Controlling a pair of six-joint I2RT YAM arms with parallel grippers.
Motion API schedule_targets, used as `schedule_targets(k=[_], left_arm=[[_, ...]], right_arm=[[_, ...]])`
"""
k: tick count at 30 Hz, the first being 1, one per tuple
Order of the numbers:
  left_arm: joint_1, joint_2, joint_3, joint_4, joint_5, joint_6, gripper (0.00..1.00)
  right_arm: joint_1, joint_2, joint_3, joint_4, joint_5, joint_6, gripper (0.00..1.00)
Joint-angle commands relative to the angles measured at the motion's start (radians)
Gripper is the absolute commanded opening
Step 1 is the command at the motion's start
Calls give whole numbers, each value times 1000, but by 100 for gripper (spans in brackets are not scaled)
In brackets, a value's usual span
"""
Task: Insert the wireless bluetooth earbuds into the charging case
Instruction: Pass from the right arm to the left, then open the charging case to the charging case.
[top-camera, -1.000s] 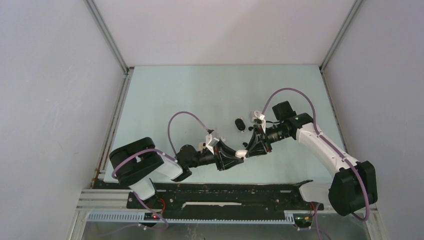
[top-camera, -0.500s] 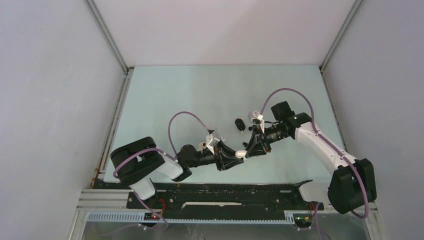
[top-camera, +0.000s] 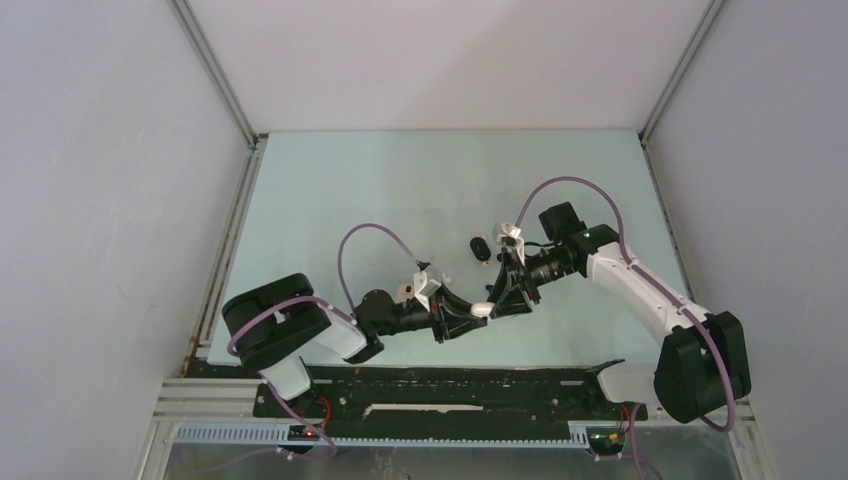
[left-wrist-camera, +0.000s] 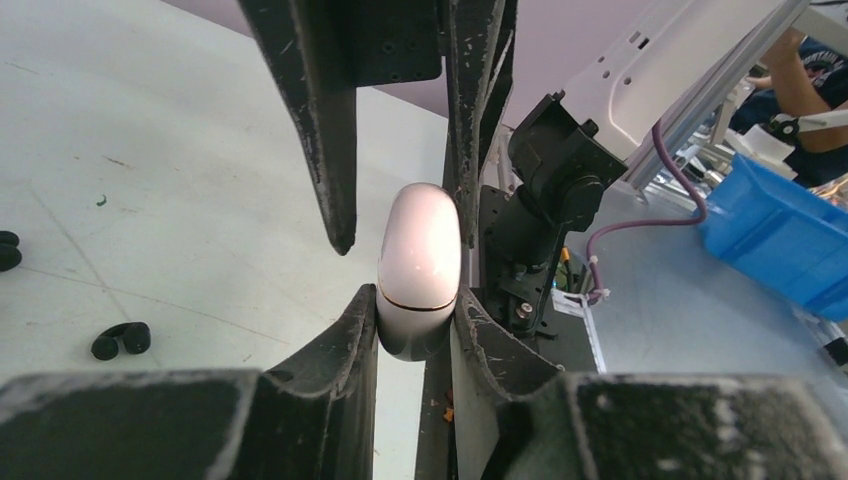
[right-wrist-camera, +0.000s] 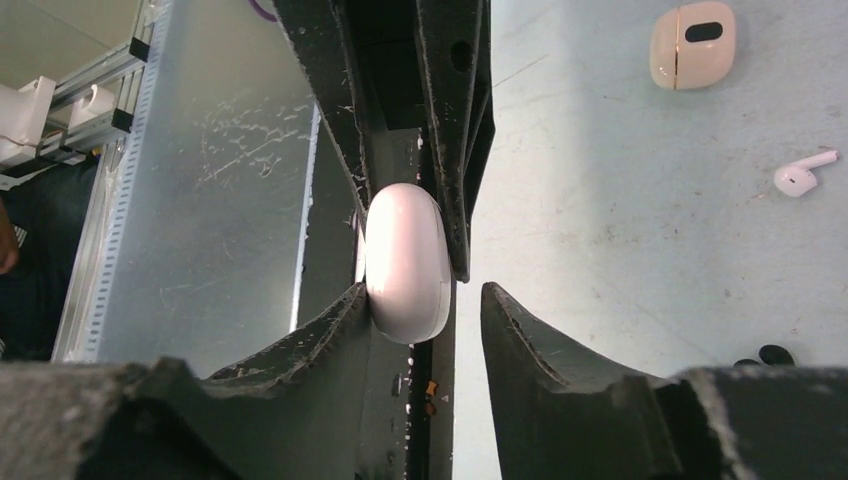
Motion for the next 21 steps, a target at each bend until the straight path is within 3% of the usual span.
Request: schedule_targets(k=[1,13,21], left_arm=[[-24,6,14,79,27,84,0],[-54,44,23,87,9,121,0],[-54,40,7,78,-32,120,0]], right_arm=[[4,23,38,61,26,44,48],[-44,46,42,128,-13,173,52],[-115,31,117,-109,-175,-38,55]])
